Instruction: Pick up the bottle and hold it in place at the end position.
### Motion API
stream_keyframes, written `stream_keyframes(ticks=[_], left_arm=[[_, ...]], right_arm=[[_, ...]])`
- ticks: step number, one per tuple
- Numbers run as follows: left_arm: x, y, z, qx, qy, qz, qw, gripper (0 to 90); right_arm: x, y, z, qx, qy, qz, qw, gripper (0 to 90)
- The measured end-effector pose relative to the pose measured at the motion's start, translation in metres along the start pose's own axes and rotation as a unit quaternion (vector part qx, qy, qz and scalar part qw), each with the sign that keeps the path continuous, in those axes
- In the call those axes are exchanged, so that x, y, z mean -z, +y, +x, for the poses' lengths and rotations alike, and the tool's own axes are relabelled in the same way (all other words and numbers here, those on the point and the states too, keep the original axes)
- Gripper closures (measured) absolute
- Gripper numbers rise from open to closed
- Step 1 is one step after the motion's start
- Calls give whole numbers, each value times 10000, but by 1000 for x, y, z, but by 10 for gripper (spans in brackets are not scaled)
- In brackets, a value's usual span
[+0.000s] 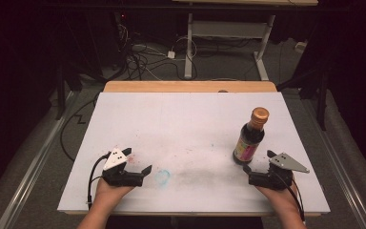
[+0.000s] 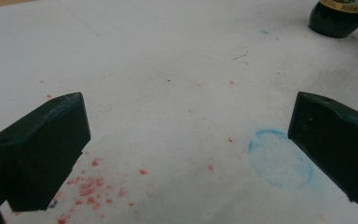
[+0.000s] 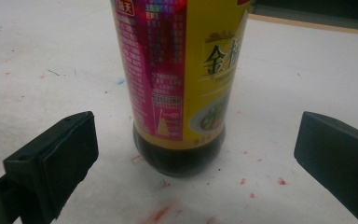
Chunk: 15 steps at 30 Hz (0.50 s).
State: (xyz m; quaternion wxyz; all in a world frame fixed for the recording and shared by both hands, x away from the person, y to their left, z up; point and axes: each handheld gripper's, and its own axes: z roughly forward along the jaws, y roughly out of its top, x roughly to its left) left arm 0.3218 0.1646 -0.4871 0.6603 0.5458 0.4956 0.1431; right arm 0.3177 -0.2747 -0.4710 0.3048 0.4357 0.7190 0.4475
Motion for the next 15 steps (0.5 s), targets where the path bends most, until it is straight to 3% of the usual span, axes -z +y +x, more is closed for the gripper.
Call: stream_keyframes(ticks=[15], left_arm=[[2, 3, 4, 124, -32, -3, 9999, 0]], right_arm=[[2, 2, 0, 26, 52, -50, 10000, 5]])
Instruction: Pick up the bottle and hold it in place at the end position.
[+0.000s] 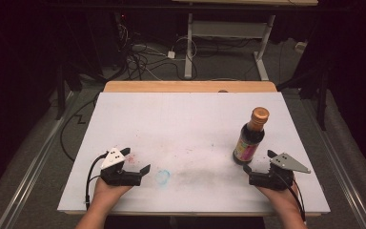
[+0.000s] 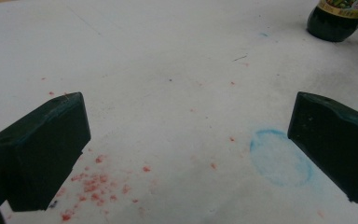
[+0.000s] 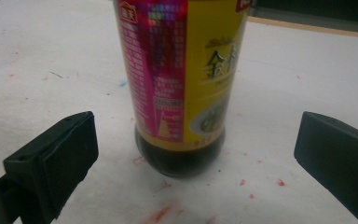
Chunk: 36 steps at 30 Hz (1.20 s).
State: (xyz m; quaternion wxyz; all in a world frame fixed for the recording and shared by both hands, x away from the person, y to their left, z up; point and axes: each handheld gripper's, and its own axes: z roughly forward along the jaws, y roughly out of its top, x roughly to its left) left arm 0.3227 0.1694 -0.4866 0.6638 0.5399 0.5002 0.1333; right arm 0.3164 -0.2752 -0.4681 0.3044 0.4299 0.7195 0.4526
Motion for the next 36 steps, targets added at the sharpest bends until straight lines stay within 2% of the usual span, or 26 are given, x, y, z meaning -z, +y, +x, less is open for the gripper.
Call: stream_keyframes(ticks=[3, 9, 22, 31, 32, 36], left_arm=[[1, 0, 1, 72, -18, -14, 10000, 0], [3, 0, 1, 65, -12, -50, 10000, 0], [1, 0, 1, -112, 35, -18, 9999, 0], [4, 0, 0, -37, -94, 14, 9999, 0], [4, 1, -1, 79, -155, 22, 9998, 0], [5, 2, -2, 16, -168, 51, 9998, 0]], right_arm=[[0, 2, 1, -15, 10, -17, 10000, 5], [3, 6, 1, -18, 45, -127, 9999, 5], [-2, 12, -1, -72, 156, -161, 9997, 17], [-10, 21, 2, -90, 266, -190, 9994, 29], [-11, 23, 1, -105, 253, -194, 9994, 36], [-14, 27, -1, -109, 234, -212, 9994, 66]])
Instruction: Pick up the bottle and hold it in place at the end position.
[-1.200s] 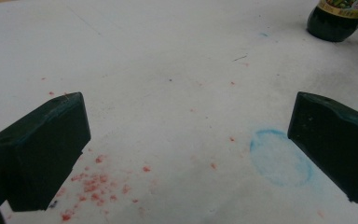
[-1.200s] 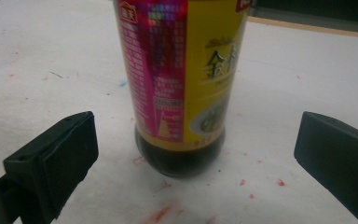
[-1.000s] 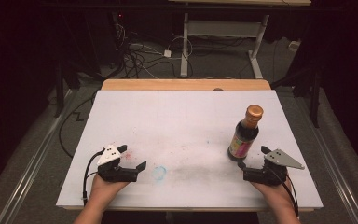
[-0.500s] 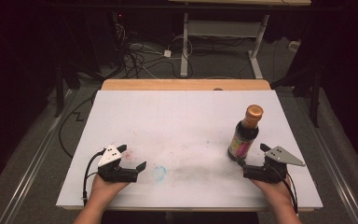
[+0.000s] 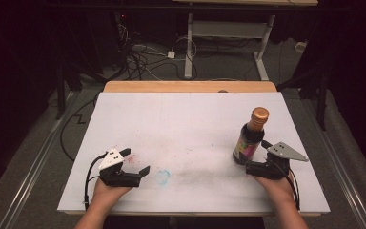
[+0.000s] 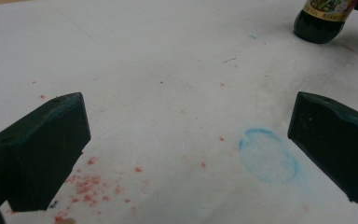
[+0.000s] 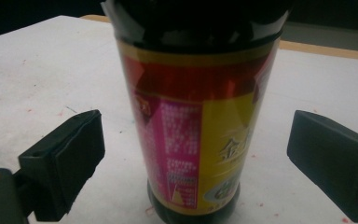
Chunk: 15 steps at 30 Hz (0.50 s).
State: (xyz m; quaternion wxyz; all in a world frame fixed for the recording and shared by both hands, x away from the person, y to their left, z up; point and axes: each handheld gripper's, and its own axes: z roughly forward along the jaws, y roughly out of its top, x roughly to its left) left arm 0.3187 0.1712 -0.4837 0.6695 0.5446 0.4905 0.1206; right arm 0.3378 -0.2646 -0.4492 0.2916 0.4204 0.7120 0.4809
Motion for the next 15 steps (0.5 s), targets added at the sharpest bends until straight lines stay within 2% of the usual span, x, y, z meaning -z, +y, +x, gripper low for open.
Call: stream_keyframes(ticks=[5, 12, 15], left_arm=[[-2, -3, 1, -50, 25, 94, 9999, 0], [-1, -3, 1, -156, 14, -47, 9999, 0], [-1, -3, 2, -94, 12, -25, 10000, 0]], right_arm=[[-5, 4, -2, -17, 0, -47, 10000, 106], [-13, 9, -2, -34, -19, -75, 10000, 163], [-15, 11, -2, -41, -6, -90, 10000, 185]])
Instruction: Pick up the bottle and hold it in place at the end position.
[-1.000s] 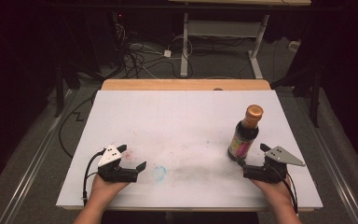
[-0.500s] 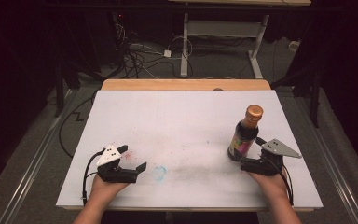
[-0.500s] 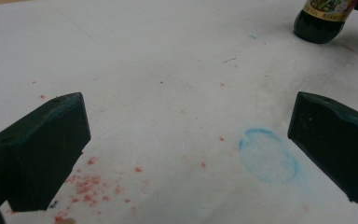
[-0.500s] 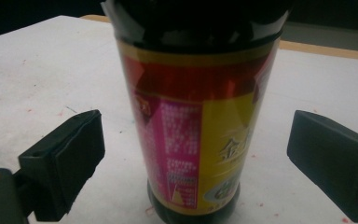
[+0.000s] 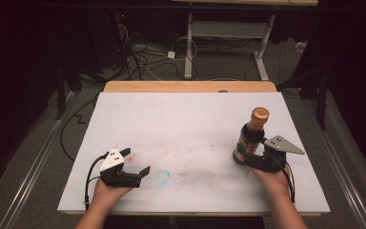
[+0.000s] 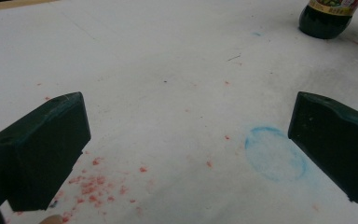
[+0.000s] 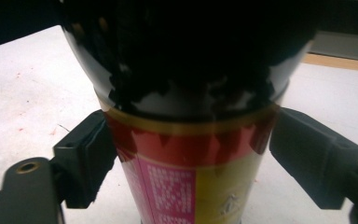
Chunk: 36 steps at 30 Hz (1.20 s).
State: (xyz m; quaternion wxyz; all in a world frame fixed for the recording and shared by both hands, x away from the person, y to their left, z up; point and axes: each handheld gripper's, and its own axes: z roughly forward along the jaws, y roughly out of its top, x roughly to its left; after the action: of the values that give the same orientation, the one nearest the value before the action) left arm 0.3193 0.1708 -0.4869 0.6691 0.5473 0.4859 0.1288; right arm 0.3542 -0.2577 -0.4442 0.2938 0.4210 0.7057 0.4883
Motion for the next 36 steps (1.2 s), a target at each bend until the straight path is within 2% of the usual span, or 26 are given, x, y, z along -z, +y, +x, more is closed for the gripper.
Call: stream_keyframes(ticks=[4, 10, 23, 30, 36], left_arm=[[0, 0, -1, 66, -16, 98, 9999, 0], [1, 0, -2, 36, 13, 49, 10000, 0], [3, 1, 0, 14, 48, -123, 9999, 0], [2, -2, -1, -51, 19, -28, 10000, 0], [3, -1, -2, -79, 25, -82, 9999, 0]], right_arm=[[-2, 2, 1, -10, 23, -5, 10000, 225], [-3, 3, 1, 26, 114, -12, 9999, 289], [-1, 5, 3, 187, 49, 46, 9998, 320], [-2, 8, 2, 140, 22, 104, 9998, 324], [-3, 10, 4, 71, 93, 95, 9999, 325]])
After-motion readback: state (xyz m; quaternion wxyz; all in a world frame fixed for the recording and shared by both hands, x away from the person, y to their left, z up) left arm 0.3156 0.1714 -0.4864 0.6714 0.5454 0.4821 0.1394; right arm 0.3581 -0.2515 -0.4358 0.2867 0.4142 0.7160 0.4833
